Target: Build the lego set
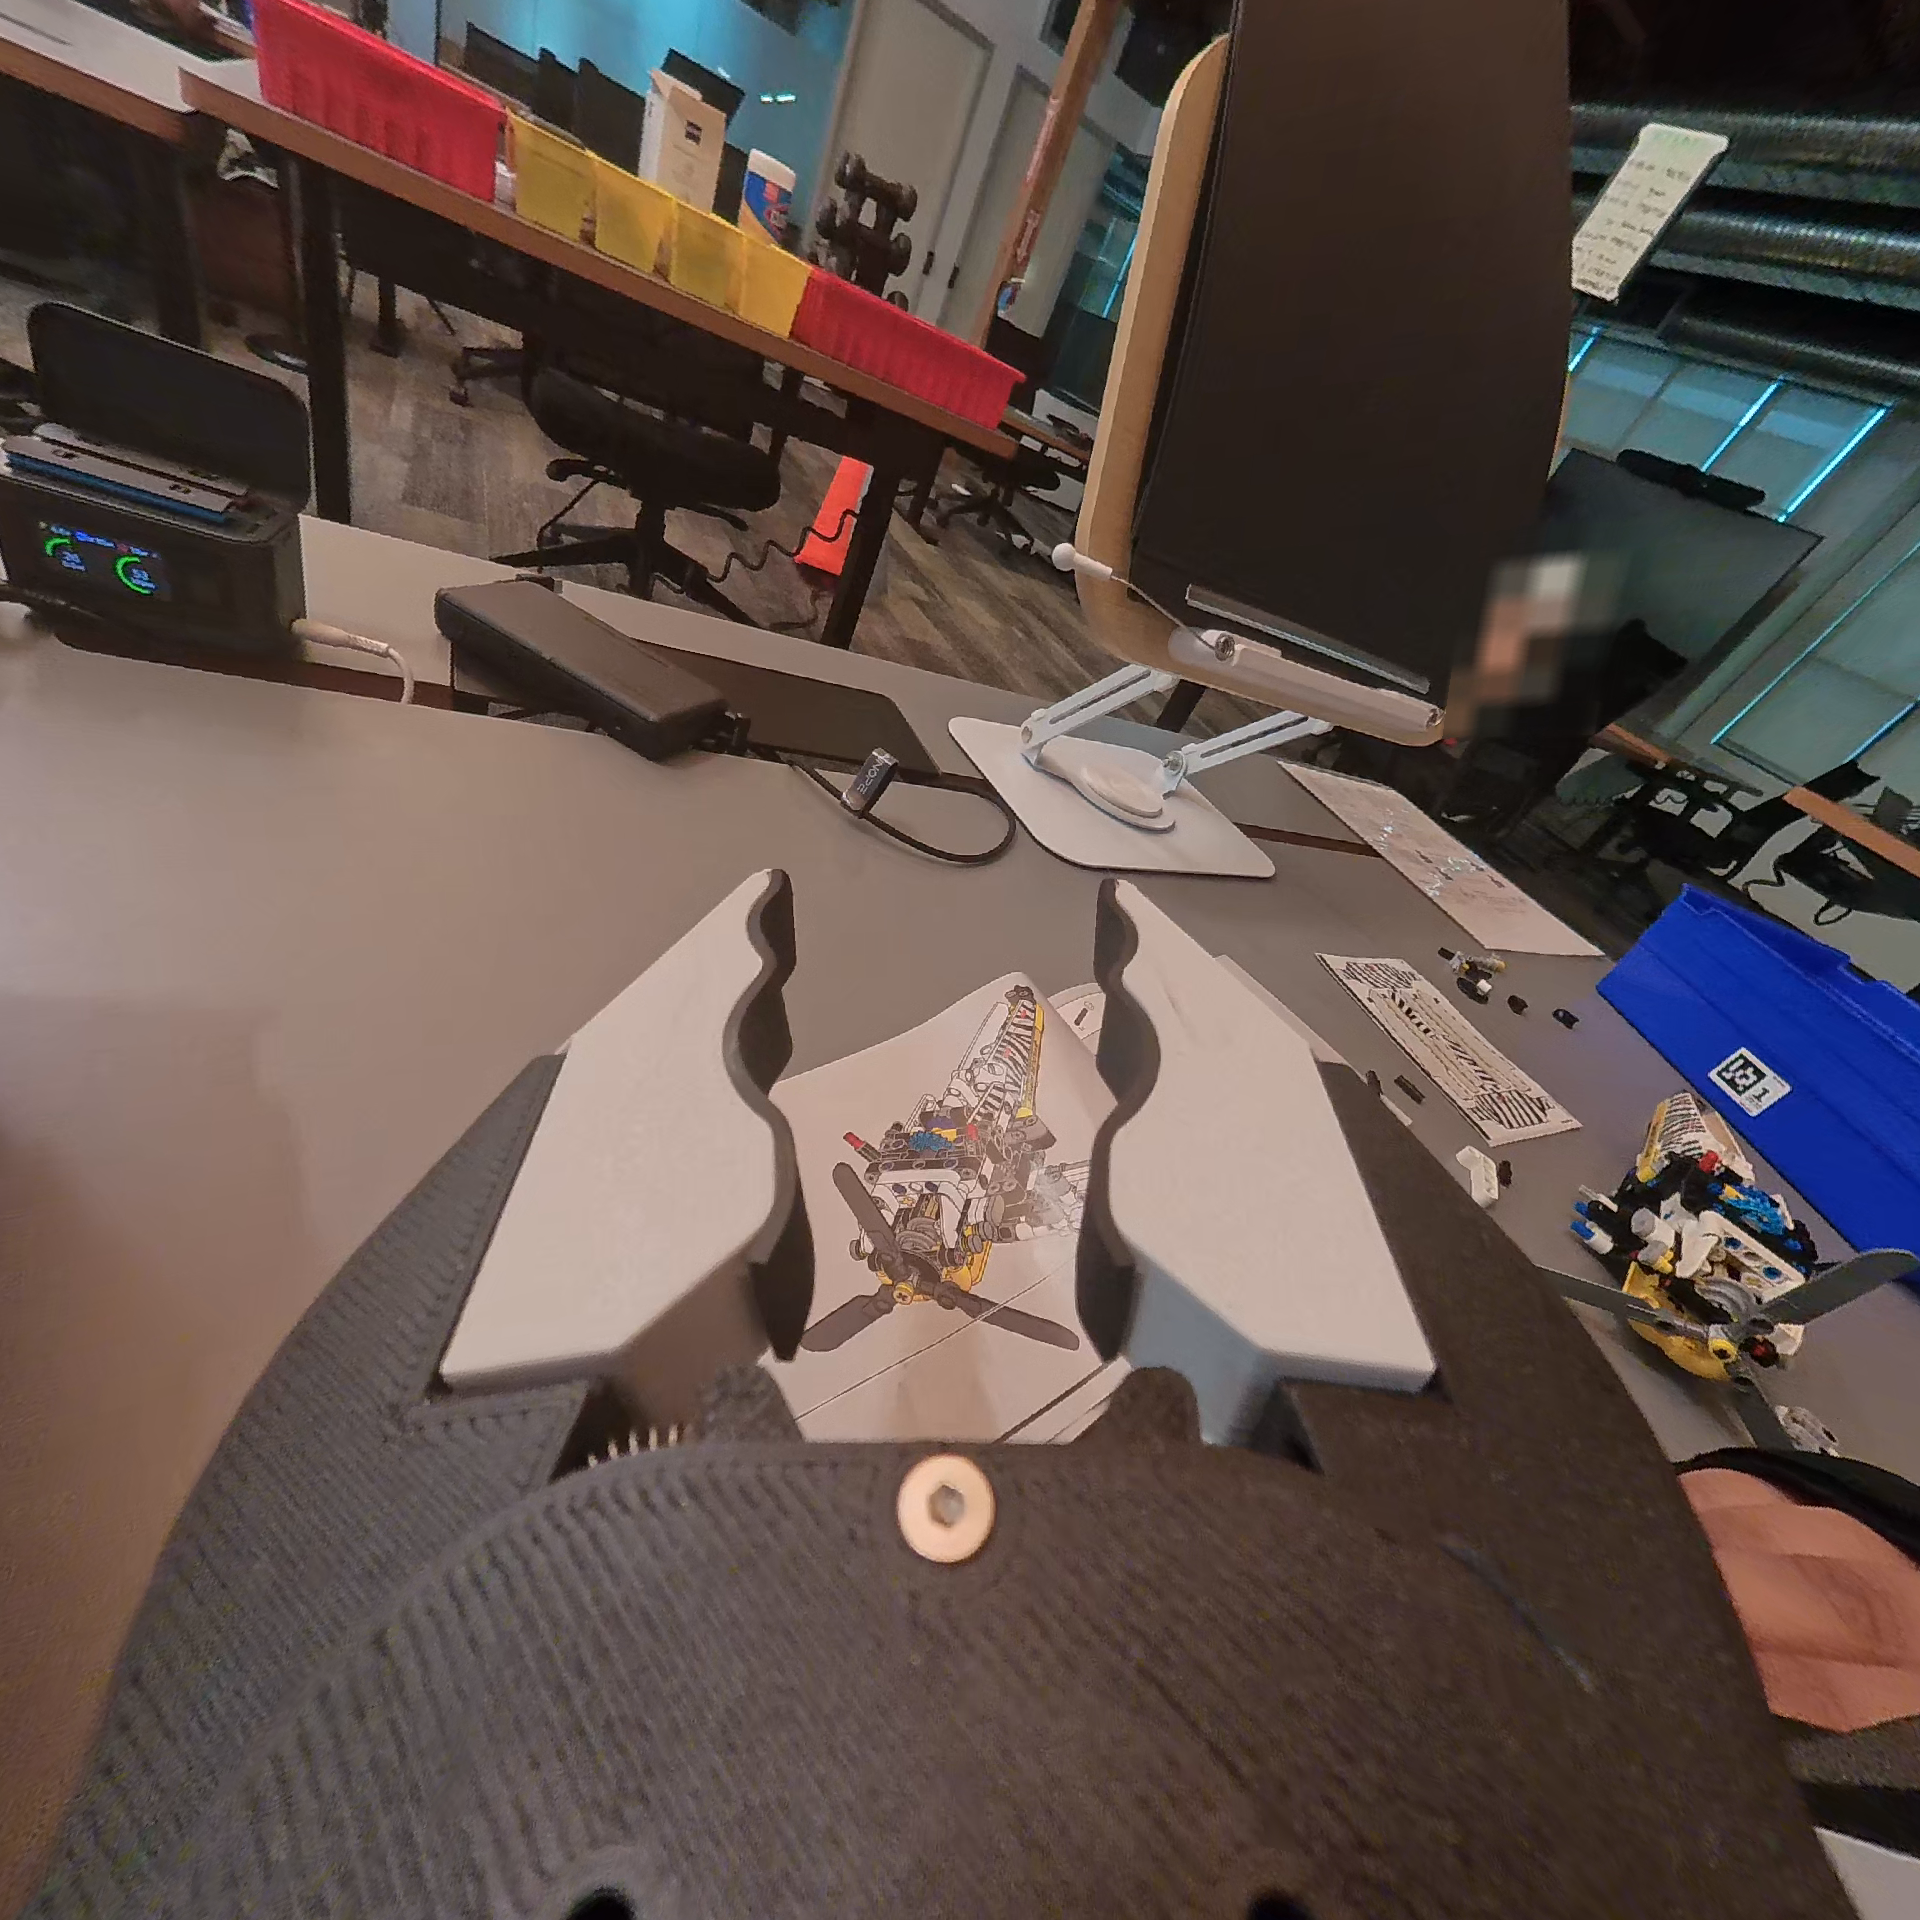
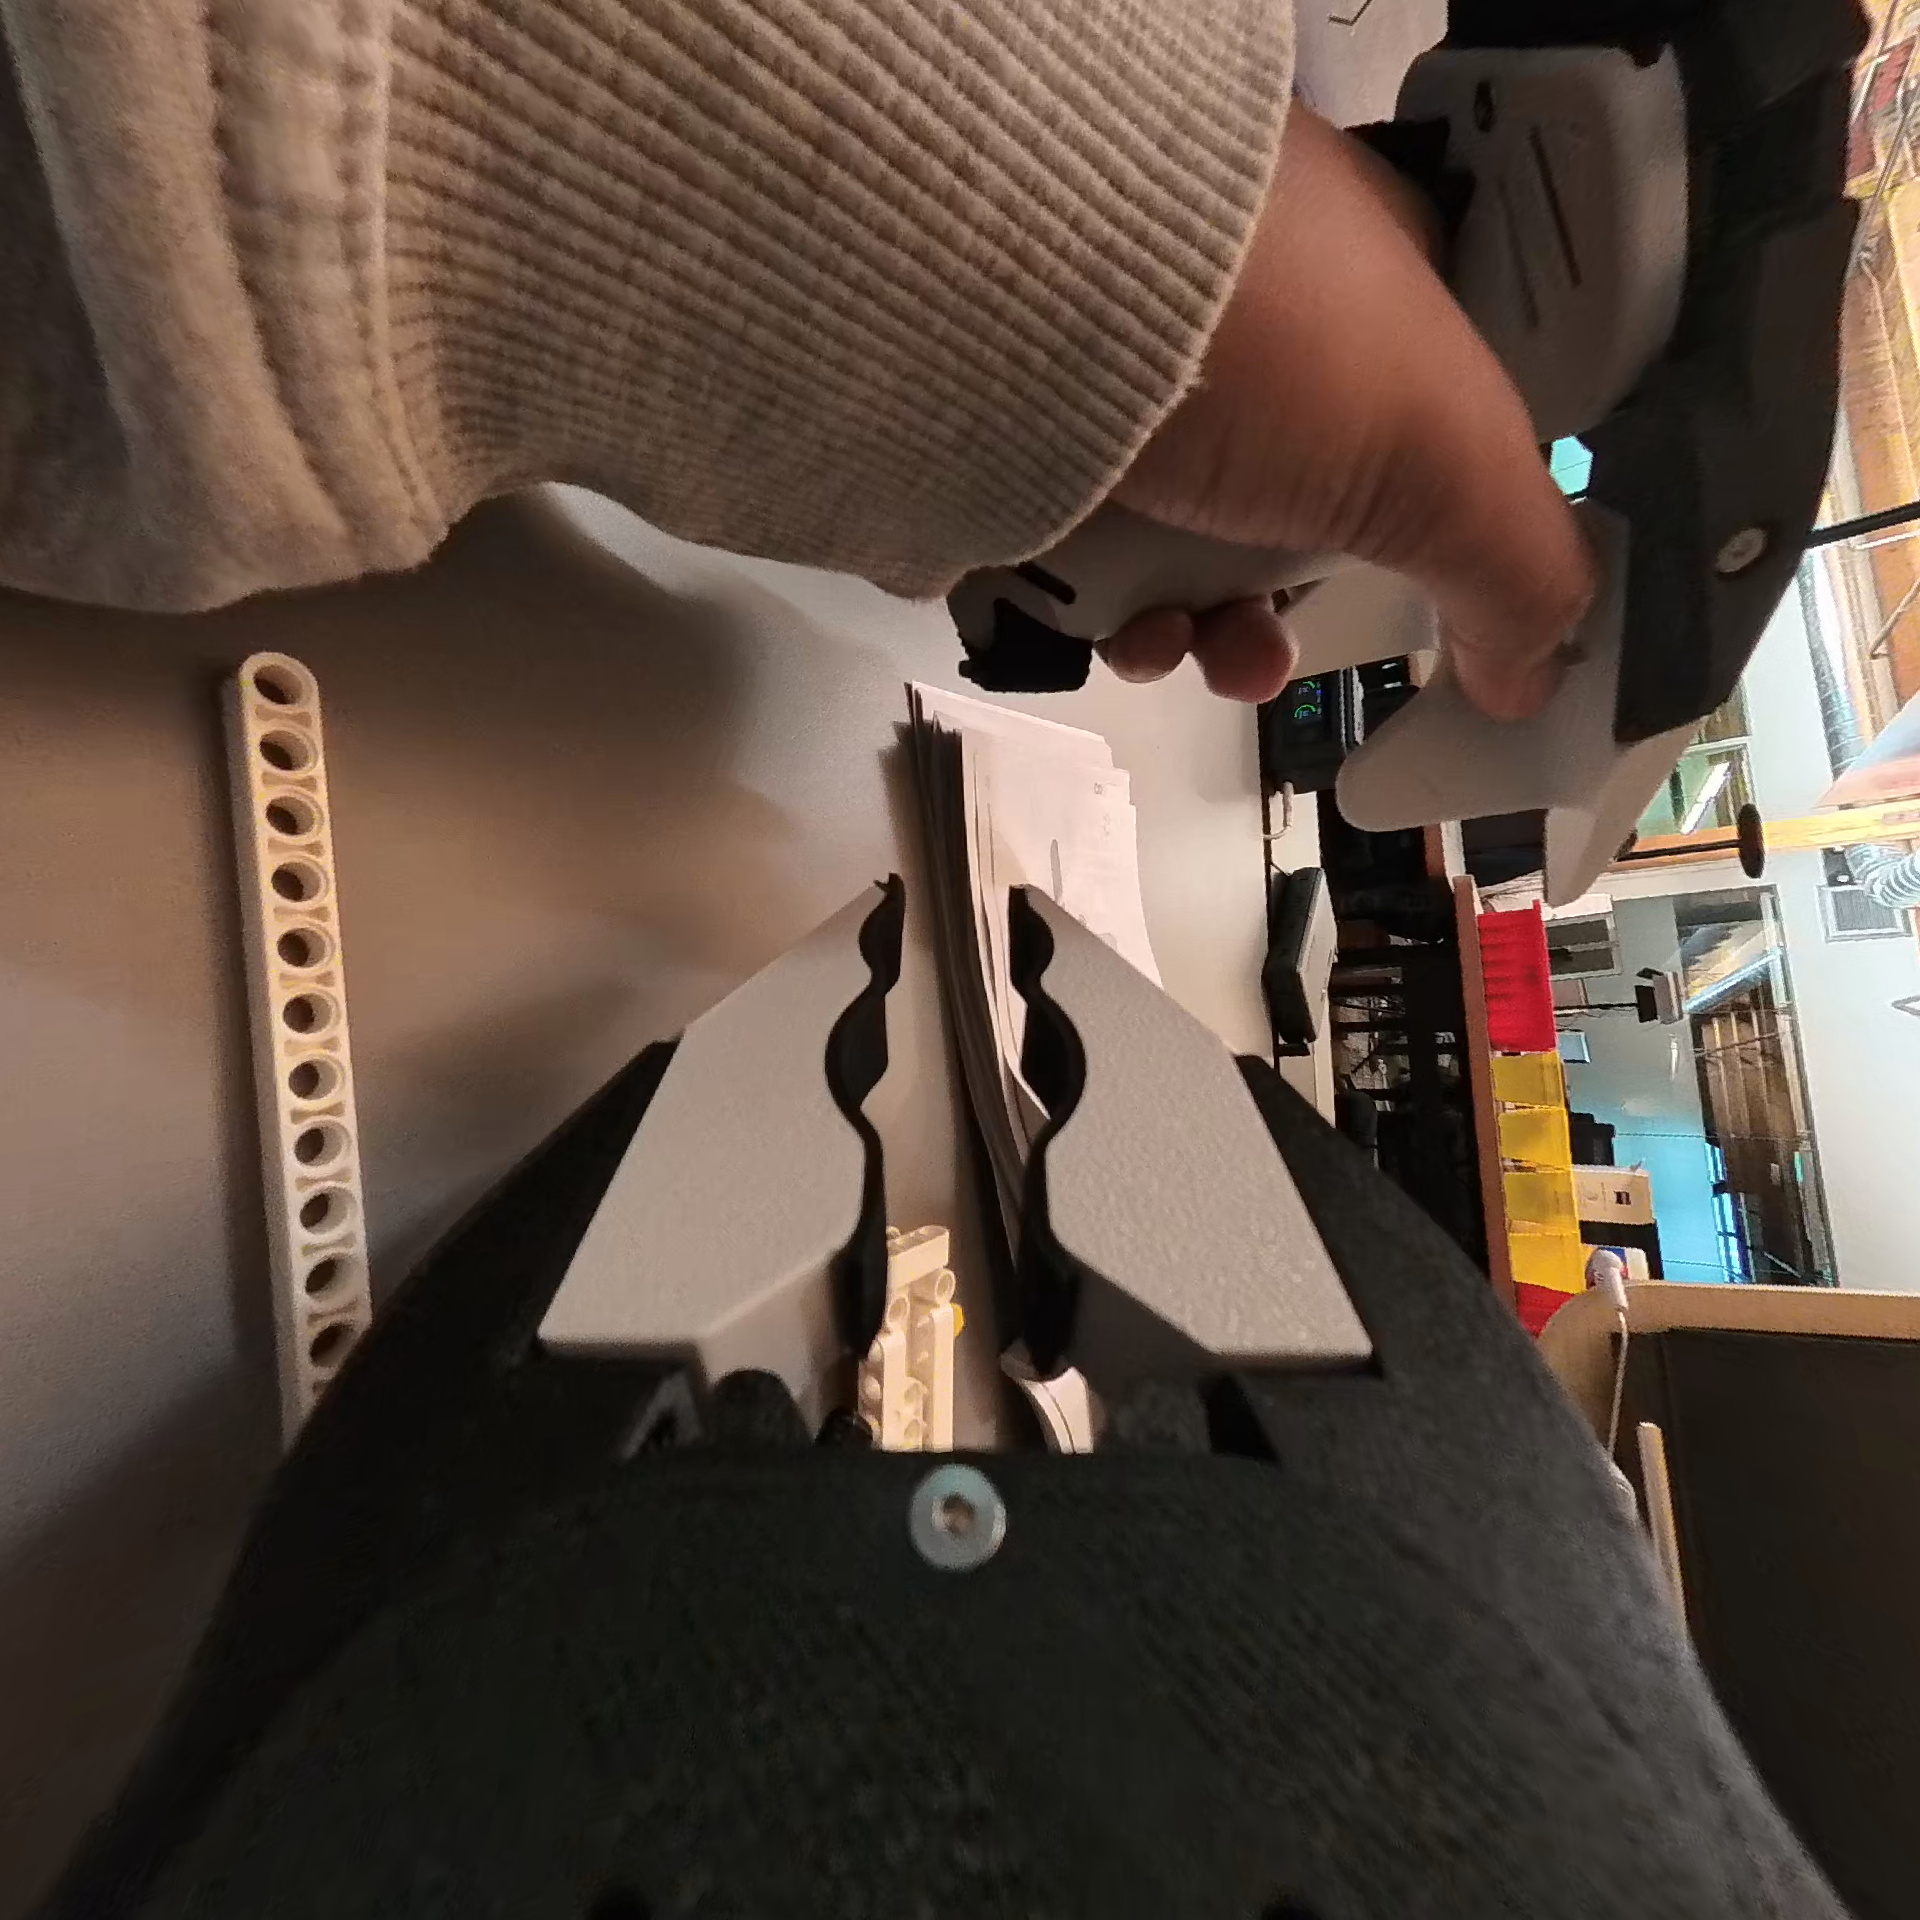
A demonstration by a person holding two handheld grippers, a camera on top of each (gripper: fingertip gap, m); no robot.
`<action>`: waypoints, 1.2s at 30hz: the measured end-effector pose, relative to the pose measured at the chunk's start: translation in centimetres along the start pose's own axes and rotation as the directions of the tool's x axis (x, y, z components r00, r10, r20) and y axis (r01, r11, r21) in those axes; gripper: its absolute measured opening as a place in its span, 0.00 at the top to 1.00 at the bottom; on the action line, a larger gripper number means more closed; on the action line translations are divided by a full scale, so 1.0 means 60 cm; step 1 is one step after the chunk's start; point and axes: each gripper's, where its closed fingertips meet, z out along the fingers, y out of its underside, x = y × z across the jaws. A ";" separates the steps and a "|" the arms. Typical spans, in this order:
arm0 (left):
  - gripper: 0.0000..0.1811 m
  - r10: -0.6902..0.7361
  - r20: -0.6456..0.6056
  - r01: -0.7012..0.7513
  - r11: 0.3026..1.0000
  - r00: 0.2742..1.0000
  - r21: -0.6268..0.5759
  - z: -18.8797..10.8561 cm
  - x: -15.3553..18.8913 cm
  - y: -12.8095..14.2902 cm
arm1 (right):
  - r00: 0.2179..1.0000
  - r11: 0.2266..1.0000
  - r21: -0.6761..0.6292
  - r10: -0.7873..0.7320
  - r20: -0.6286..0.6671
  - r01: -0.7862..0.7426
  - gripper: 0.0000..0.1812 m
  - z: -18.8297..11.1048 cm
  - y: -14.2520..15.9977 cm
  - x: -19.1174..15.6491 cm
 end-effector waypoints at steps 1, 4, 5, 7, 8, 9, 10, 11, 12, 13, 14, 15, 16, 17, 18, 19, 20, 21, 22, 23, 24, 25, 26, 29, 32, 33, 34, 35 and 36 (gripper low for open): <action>0.69 -0.001 -0.001 0.001 1.000 1.000 0.000 0.000 0.000 0.000 | 1.000 1.000 0.000 0.000 0.000 0.000 0.89 0.000 0.000 0.000; 0.69 0.000 -0.001 0.000 1.000 1.000 -0.002 0.000 0.001 0.001 | 1.000 1.000 0.001 0.000 0.000 0.000 0.89 0.000 -0.001 0.000; 0.69 0.001 -0.001 -0.001 1.000 1.000 -0.003 0.001 0.001 0.001 | 1.000 1.000 0.001 0.000 0.001 0.000 0.90 0.000 -0.001 0.000; 0.69 -0.001 -0.003 0.001 1.000 1.000 -0.004 0.001 0.001 0.002 | 1.000 1.000 0.000 -0.002 0.001 0.002 0.89 0.001 -0.002 0.000; 0.69 -0.002 -0.003 0.002 1.000 1.000 -0.005 0.001 0.001 0.002 | 1.000 1.000 0.000 -0.002 0.000 0.002 0.89 0.000 -0.002 0.000; 0.69 -0.001 -0.003 0.001 1.000 1.000 -0.005 0.001 0.001 0.002 | 1.000 1.000 0.001 -0.002 0.000 0.002 0.90 0.000 -0.003 0.000; 0.69 -0.001 -0.003 0.001 1.000 1.000 -0.005 0.001 0.001 0.002 | 1.000 1.000 0.002 -0.001 0.001 0.001 0.90 0.000 -0.003 0.000; 0.69 -0.001 -0.003 0.001 1.000 1.000 -0.004 0.001 0.001 0.002 | 1.000 1.000 0.002 -0.001 0.001 0.001 0.89 0.001 -0.004 0.000; 0.69 -0.001 -0.004 0.001 1.000 1.000 -0.004 0.001 0.001 0.002 | 1.000 1.000 0.001 -0.001 0.002 0.001 0.89 0.001 -0.004 0.000; 0.69 -0.002 -0.004 0.002 1.000 1.000 -0.004 0.001 0.001 0.002 | 1.000 1.000 0.001 -0.002 0.002 0.002 0.89 0.001 -0.004 0.000; 0.69 -0.002 -0.005 0.002 1.000 1.000 -0.005 0.001 0.002 0.002 | 1.000 1.000 0.000 -0.003 0.002 0.003 0.89 0.001 -0.004 -0.001; 0.69 -0.003 -0.005 0.003 1.000 1.000 -0.006 0.001 0.002 0.002 | 1.000 1.000 0.000 -0.003 0.003 0.003 0.90 0.001 -0.004 -0.001; 0.69 -0.003 -0.006 0.003 1.000 1.000 -0.006 0.002 0.002 0.002 | 1.000 1.000 0.000 -0.003 0.003 0.003 0.89 0.002 -0.004 -0.001; 0.69 -0.004 -0.007 0.004 1.000 1.000 -0.007 0.002 0.002 0.003 | 1.000 1.000 0.000 -0.004 0.003 0.004 0.89 0.002 -0.005 -0.001; 0.69 -0.003 -0.007 0.003 1.000 1.000 -0.008 0.002 0.002 0.003 | 1.000 1.000 0.000 -0.004 0.003 0.004 0.90 0.001 -0.005 -0.001; 0.69 -0.003 -0.008 0.003 1.000 1.000 -0.009 0.002 0.003 0.004 | 1.000 1.000 0.000 -0.004 0.003 0.004 0.90 0.001 -0.006 0.000; 0.69 -0.003 -0.008 0.003 1.000 1.000 -0.011 0.003 0.003 0.004 | 1.000 1.000 0.000 -0.004 0.003 0.004 0.90 0.001 -0.006 0.000; 0.69 -0.003 -0.009 0.003 1.000 1.000 -0.012 0.003 0.003 0.004 | 1.000 1.000 0.000 -0.004 0.003 0.004 0.89 0.002 -0.006 -0.001; 0.69 -0.003 -0.009 0.003 1.000 1.000 -0.012 0.003 0.003 0.004 | 1.000 1.000 0.000 -0.005 0.003 0.005 0.89 0.001 -0.007 0.000; 0.69 -0.003 -0.009 0.002 1.000 1.000 -0.011 0.003 0.003 0.004 | 1.000 1.000 0.000 -0.006 0.003 0.006 0.90 0.001 -0.007 0.000; 0.69 -0.003 -0.009 0.003 1.000 1.000 -0.012 0.003 0.003 0.005 | 1.000 1.000 0.001 -0.006 0.004 0.006 0.90 0.001 -0.008 0.000; 0.69 -0.003 -0.009 0.003 1.000 1.000 -0.012 0.003 0.003 0.005 | 1.000 1.000 0.002 -0.005 0.004 0.005 0.90 0.001 -0.008 0.000; 0.69 -0.004 -0.010 0.004 1.000 1.000 -0.012 0.003 0.004 0.005 | 1.000 1.000 0.002 -0.006 0.004 0.006 0.90 0.001 -0.009 0.000; 0.69 -0.002 -0.010 0.002 1.000 1.000 -0.013 0.004 0.004 0.006 | 1.000 1.000 0.000 -0.008 0.003 0.008 0.90 0.001 -0.009 0.000; 0.69 0.000 -0.010 0.000 1.000 1.000 -0.017 0.005 0.005 0.007 | 1.000 1.000 0.003 -0.007 0.004 0.007 0.90 0.001 -0.011 0.000; 0.69 0.000 -0.009 0.000 1.000 1.000 -0.017 0.005 0.004 0.007 | 1.000 1.000 0.003 -0.008 0.004 0.008 0.90 0.001 -0.011 0.000; 0.69 0.000 -0.009 0.000 1.000 1.000 -0.018 0.005 0.004 0.008 | 1.000 1.000 0.002 -0.008 0.004 0.008 0.90 0.001 -0.011 0.000; 0.69 0.000 -0.008 0.000 1.000 1.000 -0.018 0.005 0.004 0.008 | 1.000 1.000 0.000 -0.008 0.000 0.008 0.90 0.001 -0.011 0.001; 0.69 0.000 -0.008 0.000 1.000 1.000 -0.020 0.005 0.004 0.009 | 1.000 1.000 -0.003 -0.003 -0.013 0.003 0.89 0.001 -0.010 0.005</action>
